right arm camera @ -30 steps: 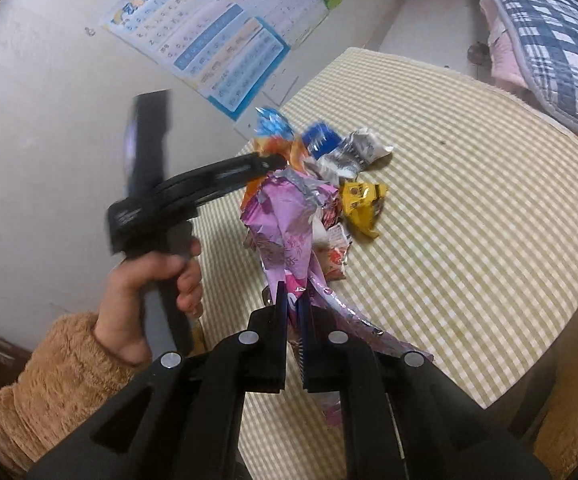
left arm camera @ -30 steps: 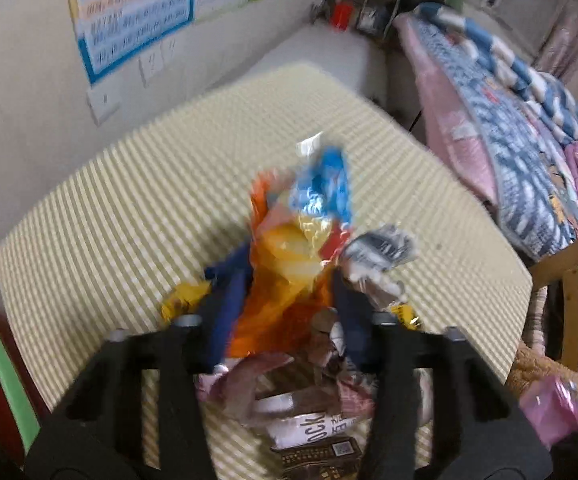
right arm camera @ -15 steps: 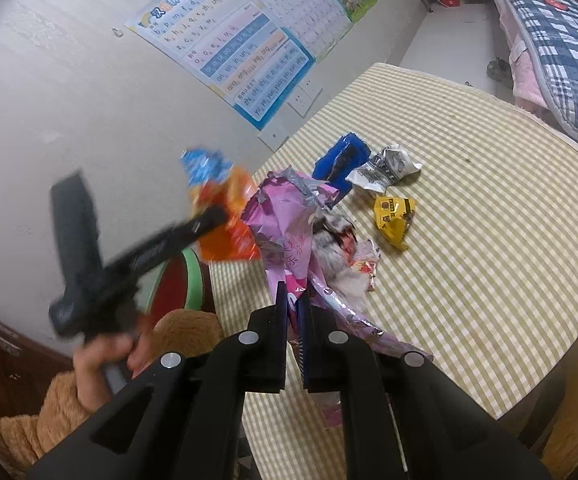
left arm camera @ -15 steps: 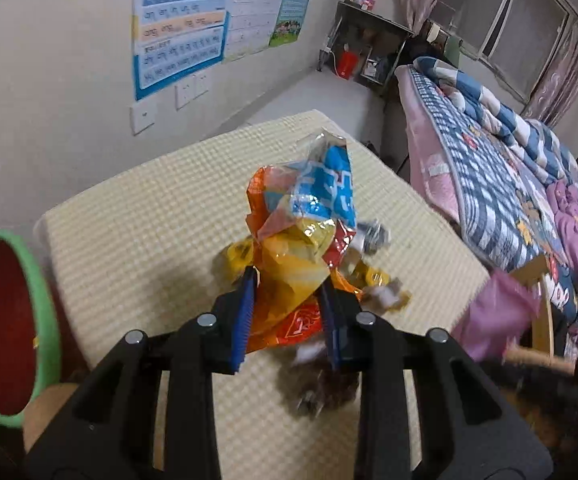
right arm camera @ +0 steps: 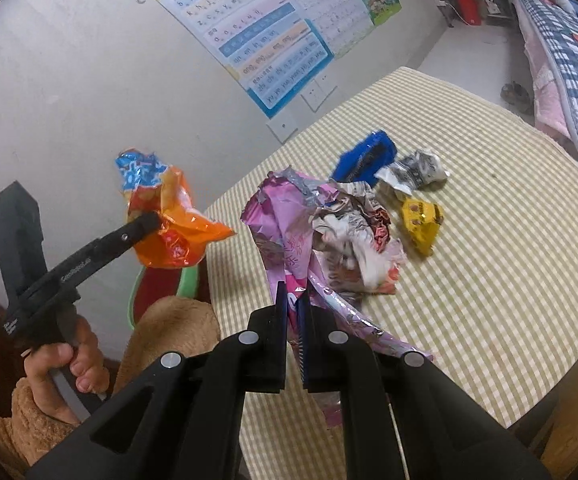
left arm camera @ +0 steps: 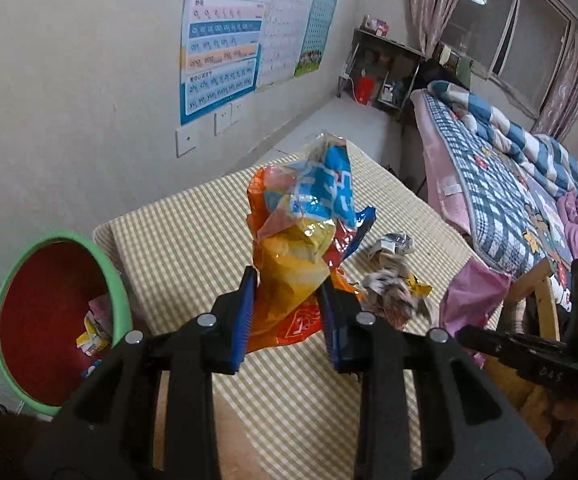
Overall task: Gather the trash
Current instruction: 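Carry both bags over the bin and open both tools to drop them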
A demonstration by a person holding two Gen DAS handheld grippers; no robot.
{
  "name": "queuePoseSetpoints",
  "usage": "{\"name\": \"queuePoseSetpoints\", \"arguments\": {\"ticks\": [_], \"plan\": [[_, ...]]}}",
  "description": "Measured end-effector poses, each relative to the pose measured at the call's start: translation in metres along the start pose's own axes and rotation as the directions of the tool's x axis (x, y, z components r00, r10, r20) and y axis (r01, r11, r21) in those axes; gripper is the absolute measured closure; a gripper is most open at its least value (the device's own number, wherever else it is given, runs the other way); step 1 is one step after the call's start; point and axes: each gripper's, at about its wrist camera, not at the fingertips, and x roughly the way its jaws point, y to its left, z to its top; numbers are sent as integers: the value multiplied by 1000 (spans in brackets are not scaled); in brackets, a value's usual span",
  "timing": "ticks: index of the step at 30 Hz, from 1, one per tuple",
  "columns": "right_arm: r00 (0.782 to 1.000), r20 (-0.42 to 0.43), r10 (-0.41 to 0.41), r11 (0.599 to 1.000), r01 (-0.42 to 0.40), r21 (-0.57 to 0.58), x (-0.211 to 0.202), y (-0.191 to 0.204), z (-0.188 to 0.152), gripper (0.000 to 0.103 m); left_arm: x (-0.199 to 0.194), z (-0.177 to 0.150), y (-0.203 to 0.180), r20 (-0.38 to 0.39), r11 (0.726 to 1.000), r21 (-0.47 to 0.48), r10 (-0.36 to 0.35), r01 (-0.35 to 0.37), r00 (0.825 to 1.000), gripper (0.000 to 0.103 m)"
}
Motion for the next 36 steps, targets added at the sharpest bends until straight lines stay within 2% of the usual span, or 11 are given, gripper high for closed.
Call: {"name": "queuePoseSetpoints", "arguments": {"ticks": [4,10,18,28,36], "plan": [[1000,23,8,1000,-7,-17,-2,17,9,98,-14,-1,10,32,999,26,44,-44,999,74],[998,43,51,998,-49,-39,9,46,20,98,-22,-1,31,54,998,-10,69,-69,996,74],[995,16,98,994,-97,-52,33,80,25,98,-35,1,76,71,988,-91,131,-124,989,74],[987,-71,147,982,-155,-112,75,130,27,98,-36,-10,123,47,969,-145,211,-202,976,74],[976,-125,179,969,-197,-152,111,168,32,98,-37,-21,163,17,940,-198,286,-277,958,73]]}}
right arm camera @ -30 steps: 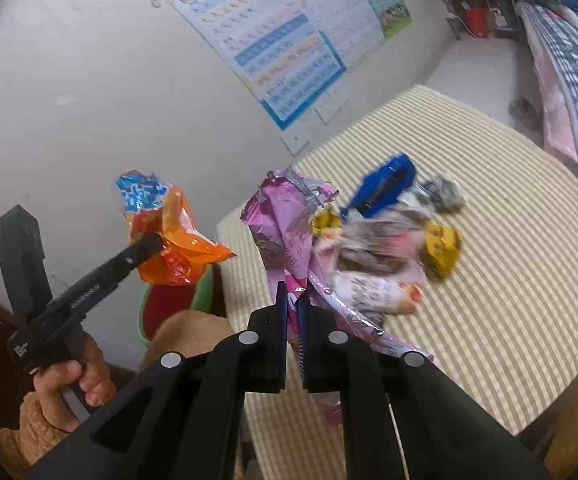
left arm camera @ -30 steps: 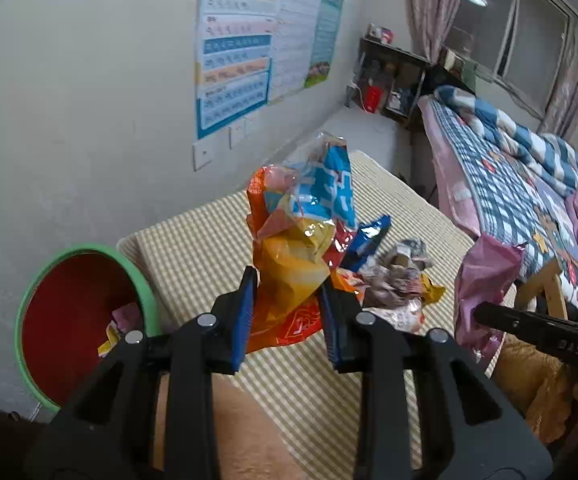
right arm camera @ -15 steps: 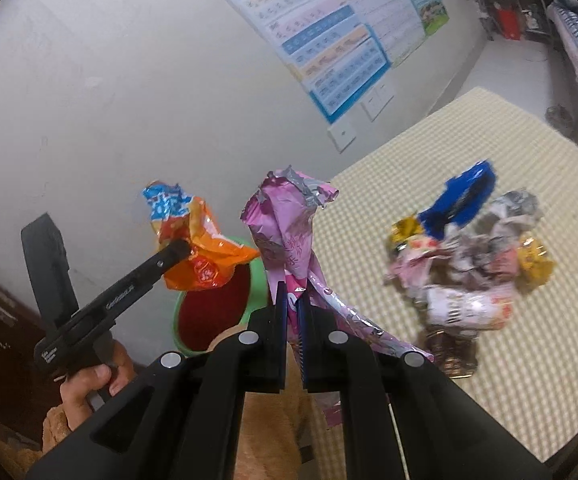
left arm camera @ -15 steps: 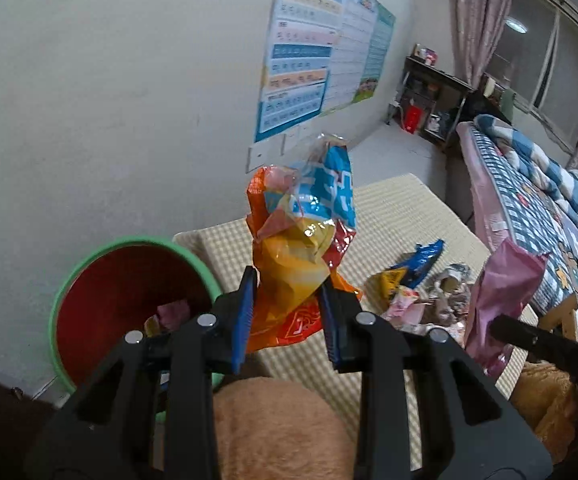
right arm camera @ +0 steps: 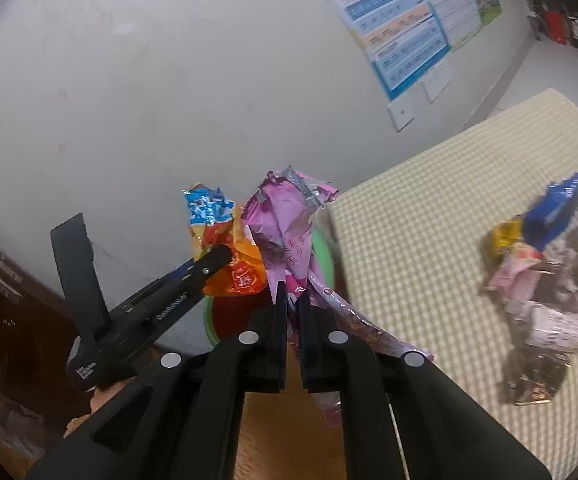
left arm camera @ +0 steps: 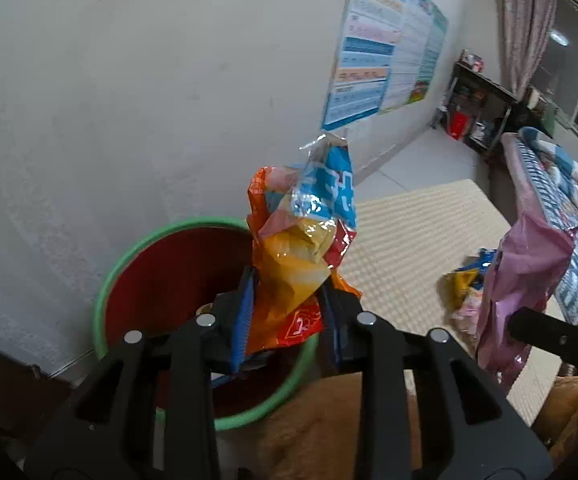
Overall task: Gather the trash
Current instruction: 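Carry both bags over the bin and open both tools to drop them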
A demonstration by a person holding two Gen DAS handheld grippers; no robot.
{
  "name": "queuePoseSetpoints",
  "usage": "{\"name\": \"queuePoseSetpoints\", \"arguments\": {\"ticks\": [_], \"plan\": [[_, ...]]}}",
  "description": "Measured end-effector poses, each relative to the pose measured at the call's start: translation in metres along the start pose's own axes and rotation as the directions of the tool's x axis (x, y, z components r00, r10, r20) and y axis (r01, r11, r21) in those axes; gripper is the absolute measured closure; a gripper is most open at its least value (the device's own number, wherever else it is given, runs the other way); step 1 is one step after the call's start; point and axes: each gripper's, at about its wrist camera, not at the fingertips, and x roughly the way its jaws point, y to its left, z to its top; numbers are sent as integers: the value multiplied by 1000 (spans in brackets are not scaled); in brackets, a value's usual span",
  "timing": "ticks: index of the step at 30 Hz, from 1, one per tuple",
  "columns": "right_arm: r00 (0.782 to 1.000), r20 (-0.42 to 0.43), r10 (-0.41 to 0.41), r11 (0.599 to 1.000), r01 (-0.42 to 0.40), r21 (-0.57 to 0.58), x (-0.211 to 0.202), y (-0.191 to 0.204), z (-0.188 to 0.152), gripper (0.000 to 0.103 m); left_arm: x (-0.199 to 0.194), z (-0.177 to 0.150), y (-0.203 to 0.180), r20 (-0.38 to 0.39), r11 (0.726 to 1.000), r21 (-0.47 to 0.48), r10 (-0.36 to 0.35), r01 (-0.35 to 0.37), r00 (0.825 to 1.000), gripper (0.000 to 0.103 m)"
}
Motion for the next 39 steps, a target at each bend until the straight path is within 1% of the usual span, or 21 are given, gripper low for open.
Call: {"name": "queuePoseSetpoints", "arguments": {"ticks": [4,8,17,23,28,31,33,34,35,36,37,39], "plan": [[999,-35,7,1000,-7,-21,24,11,2,98,9,-4,20,-19,999,-29,32,-32,999,73],[997,-81,21,1000,-22,-11,51,17,2,98,20,-9,39,-49,996,-66,50,-53,998,73],[990,-141,14,1000,-16,-14,94,25,12,96,37,-16,62,-88,990,-123,57,-68,994,73],[988,-150,24,999,-31,-43,115,37,25,96,45,-20,69,-111,987,-144,61,-76,992,73],[989,-147,33,998,-41,-55,122,44,29,96,52,-21,73,-126,985,-151,65,-84,990,73],[988,-148,51,997,-58,-46,125,48,30,95,53,-22,76,-130,984,-154,72,-92,989,73],[987,-141,71,996,-77,-38,129,49,34,95,53,-22,76,-129,983,-156,80,-99,988,70],[988,-133,80,996,-85,-31,131,51,36,88,54,-21,77,-128,981,-158,90,-110,988,66],[988,-123,90,996,-93,-18,133,51,37,67,54,-21,78,-130,979,-161,102,-122,986,49],[988,-115,98,995,-100,-5,132,51,37,57,53,-21,79,-126,978,-167,105,-125,987,36],[989,-104,106,994,-106,7,129,51,37,52,51,-22,79,-119,977,-175,105,-125,987,35],[990,-91,107,994,-107,14,124,48,38,52,51,-21,79,-120,976,-179,104,-125,987,35]]}}
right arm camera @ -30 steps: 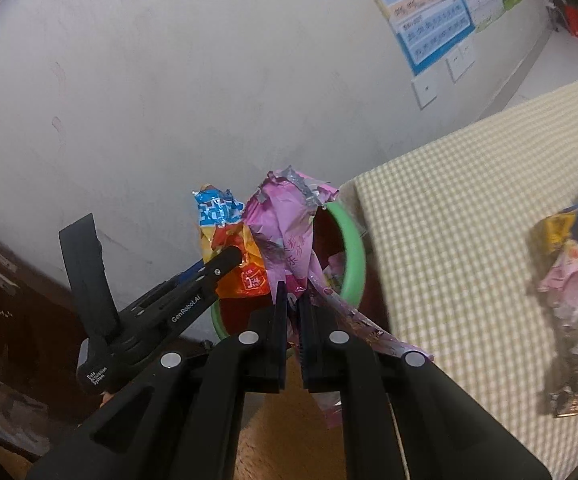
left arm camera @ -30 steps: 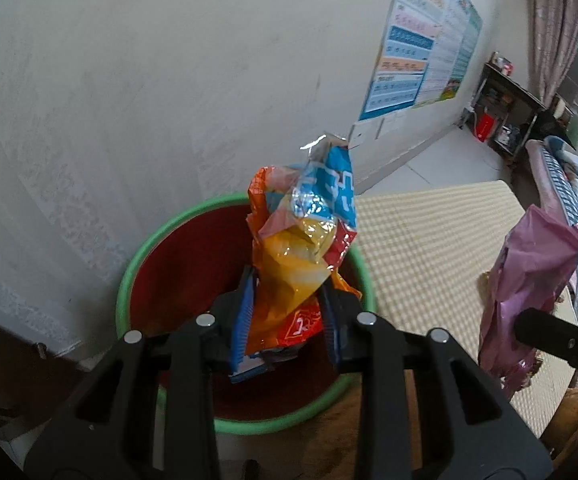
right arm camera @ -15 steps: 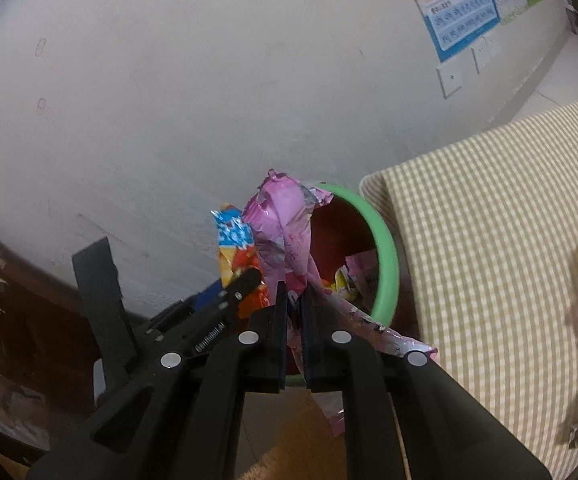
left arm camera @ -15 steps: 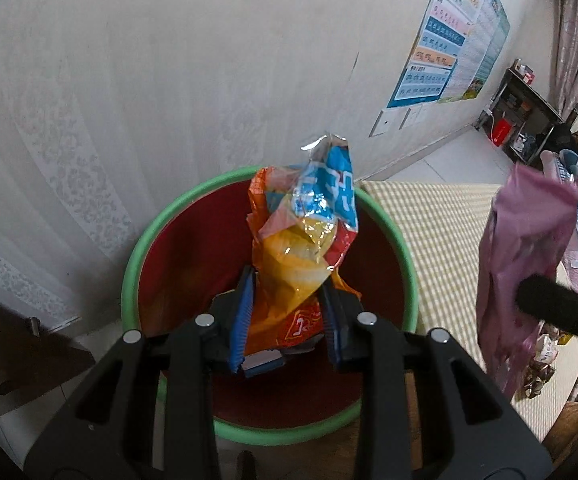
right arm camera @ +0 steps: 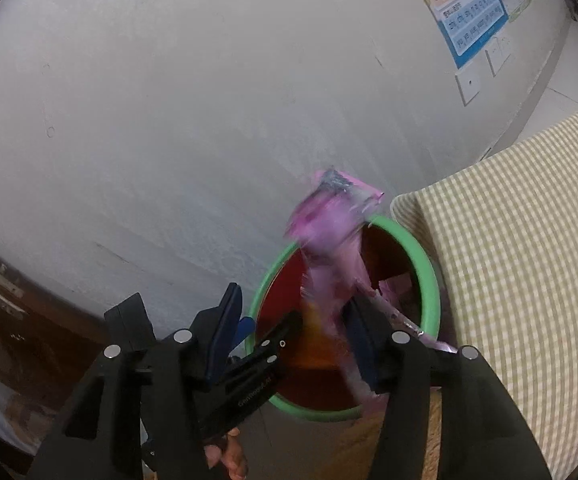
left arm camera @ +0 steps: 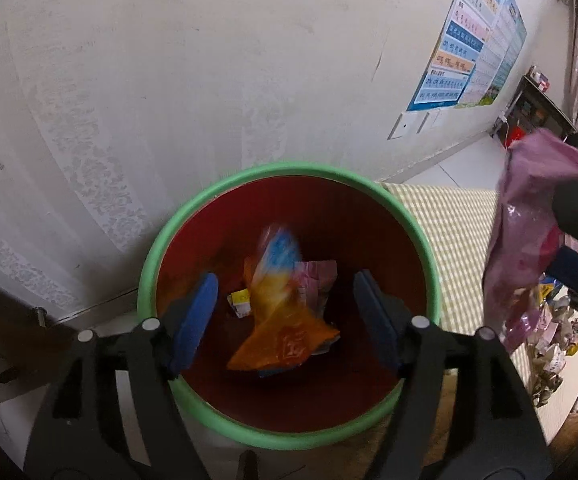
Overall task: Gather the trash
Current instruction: 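Carry both bags over the bin and open both tools to drop them, then grasp a pink wrapper with the left tool and drop it into the bin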
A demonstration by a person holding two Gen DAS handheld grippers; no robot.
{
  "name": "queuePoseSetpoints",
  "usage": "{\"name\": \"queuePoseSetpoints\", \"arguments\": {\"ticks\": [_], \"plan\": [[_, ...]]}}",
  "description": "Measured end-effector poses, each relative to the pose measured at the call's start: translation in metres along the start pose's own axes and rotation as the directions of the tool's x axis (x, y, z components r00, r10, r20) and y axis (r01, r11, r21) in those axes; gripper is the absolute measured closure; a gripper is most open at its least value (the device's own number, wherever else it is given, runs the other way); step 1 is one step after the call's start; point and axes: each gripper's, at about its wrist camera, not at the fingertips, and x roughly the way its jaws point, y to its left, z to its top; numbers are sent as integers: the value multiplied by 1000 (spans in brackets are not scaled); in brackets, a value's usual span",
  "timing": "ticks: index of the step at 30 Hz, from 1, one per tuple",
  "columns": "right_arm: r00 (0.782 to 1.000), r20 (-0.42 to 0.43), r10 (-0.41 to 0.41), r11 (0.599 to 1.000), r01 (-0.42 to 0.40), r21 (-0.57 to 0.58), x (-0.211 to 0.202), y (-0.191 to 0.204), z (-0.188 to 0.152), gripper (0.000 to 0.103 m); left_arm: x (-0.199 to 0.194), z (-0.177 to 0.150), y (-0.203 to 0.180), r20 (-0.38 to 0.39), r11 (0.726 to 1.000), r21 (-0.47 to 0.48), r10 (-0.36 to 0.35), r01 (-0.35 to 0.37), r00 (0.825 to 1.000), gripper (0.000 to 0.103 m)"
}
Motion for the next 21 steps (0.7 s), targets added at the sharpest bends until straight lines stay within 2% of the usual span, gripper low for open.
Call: {"name": "queuePoseSetpoints", "arguments": {"ticks": [4,7,10,13,14,16,19,21], "plan": [[998,28,-60,998,61,-27,-28,-13,-5,52,-8,1,-6,12,1000,1,-26,26,1000,35],[982,66,-180,981,184,-65,-66,-36,-14,52,-14,0,-19,26,998,34,-45,44,999,35],[928,133,-349,934,355,-27,-117,-80,-20,52,-18,-1,-32,28,996,61,-66,64,997,35],[833,136,-537,844,530,84,-165,-138,-28,50,-23,-4,-52,27,991,100,-94,90,995,35],[822,129,-555,831,540,130,-177,-156,-32,50,-23,-4,-57,28,989,112,-98,94,995,35],[809,127,-574,814,547,195,-193,-179,-38,50,-24,-6,-73,21,984,147,-105,101,994,35],[823,133,-553,824,515,237,-206,-197,-48,50,-25,-8,-94,0,975,184,-129,127,992,35],[821,126,-556,821,519,239,-205,-203,-54,50,-23,-10,-120,-44,957,231,-170,175,984,35]]}}
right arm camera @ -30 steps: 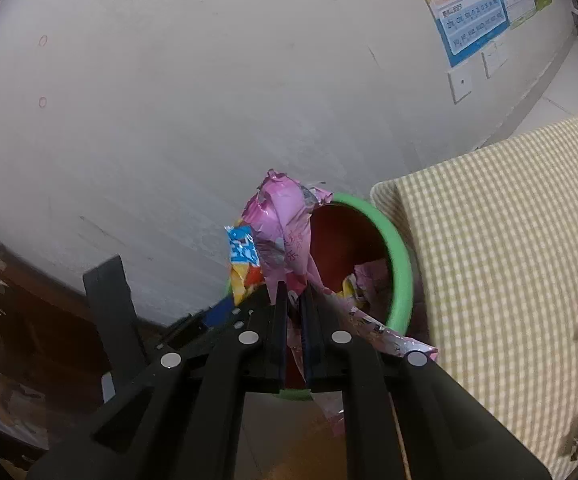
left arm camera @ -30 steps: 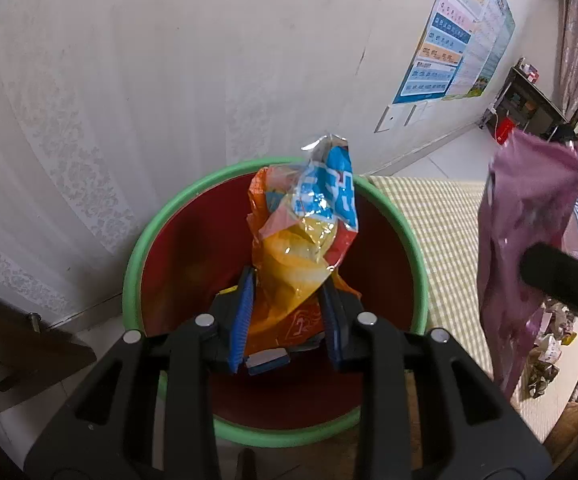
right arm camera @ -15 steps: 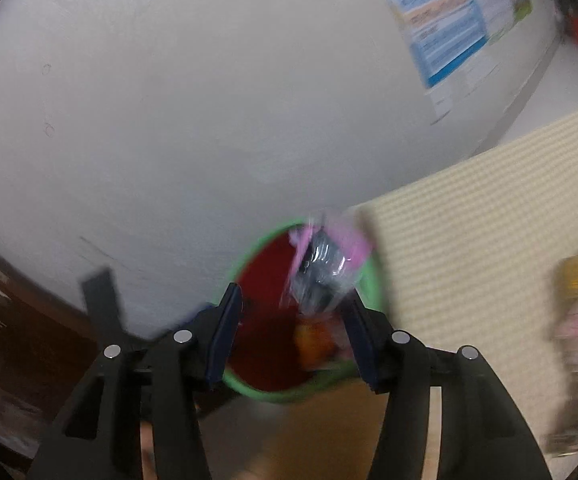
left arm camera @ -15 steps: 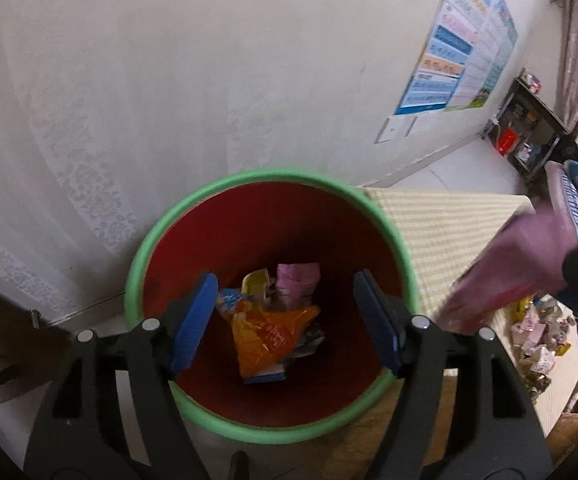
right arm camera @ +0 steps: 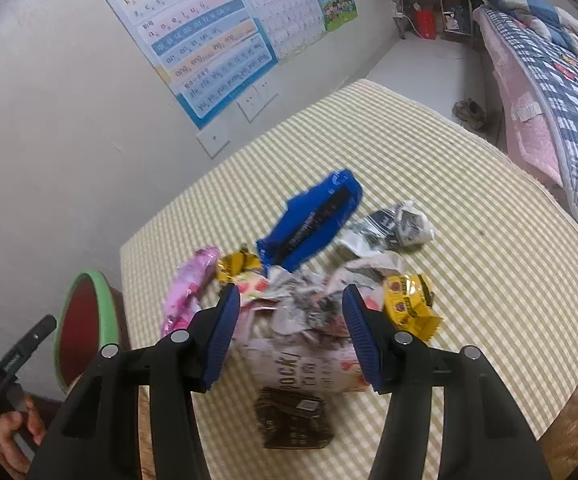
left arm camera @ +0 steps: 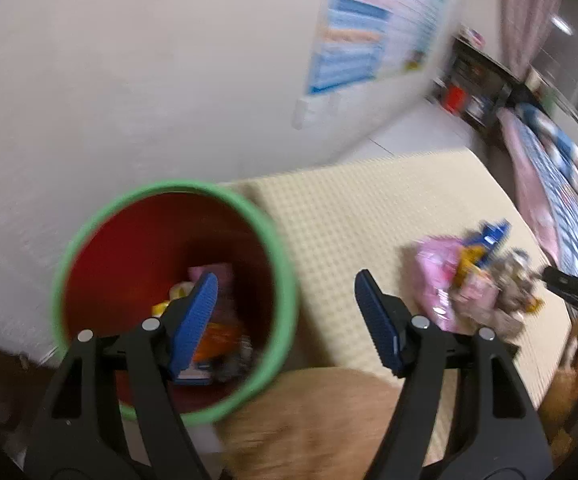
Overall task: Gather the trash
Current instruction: 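Grasp a pink wrapper with the left tool and drop it into the bin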
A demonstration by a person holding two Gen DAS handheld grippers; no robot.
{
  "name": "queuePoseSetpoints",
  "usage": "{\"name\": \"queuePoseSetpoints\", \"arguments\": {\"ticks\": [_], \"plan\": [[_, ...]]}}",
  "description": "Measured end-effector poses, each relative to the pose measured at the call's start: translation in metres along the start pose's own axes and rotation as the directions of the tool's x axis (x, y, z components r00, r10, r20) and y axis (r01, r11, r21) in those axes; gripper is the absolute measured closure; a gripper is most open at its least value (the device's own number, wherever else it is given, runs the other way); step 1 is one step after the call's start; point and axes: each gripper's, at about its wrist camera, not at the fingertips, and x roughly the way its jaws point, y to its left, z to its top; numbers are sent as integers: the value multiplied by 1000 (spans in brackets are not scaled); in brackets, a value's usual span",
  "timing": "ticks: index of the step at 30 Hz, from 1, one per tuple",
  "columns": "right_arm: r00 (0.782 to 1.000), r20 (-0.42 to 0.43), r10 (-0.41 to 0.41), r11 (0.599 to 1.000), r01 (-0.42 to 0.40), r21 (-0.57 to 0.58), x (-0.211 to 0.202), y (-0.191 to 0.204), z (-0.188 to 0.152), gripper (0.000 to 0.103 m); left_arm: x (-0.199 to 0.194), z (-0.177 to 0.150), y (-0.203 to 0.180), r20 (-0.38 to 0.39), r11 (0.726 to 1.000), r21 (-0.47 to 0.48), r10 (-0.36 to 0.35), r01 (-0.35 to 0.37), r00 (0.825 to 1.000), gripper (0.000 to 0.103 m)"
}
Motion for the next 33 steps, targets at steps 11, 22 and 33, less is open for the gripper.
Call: {"name": "queuePoseSetpoints", "arguments": {"ticks": [11,22,33], "plan": [[997,8,75,995,-76,72,-16,-14,-3,50,117,-7,-120,-337,983,86,-127,165,933,77],[996,-3,87,993,-87,82,-16,-17,-2,50,24,10,-45,-69,996,8,-93,94,993,90],[999,-38,38,994,-34,103,-2,-25,-8,48,8,-18,72,-83,961,-69,262,-268,962,85]]}}
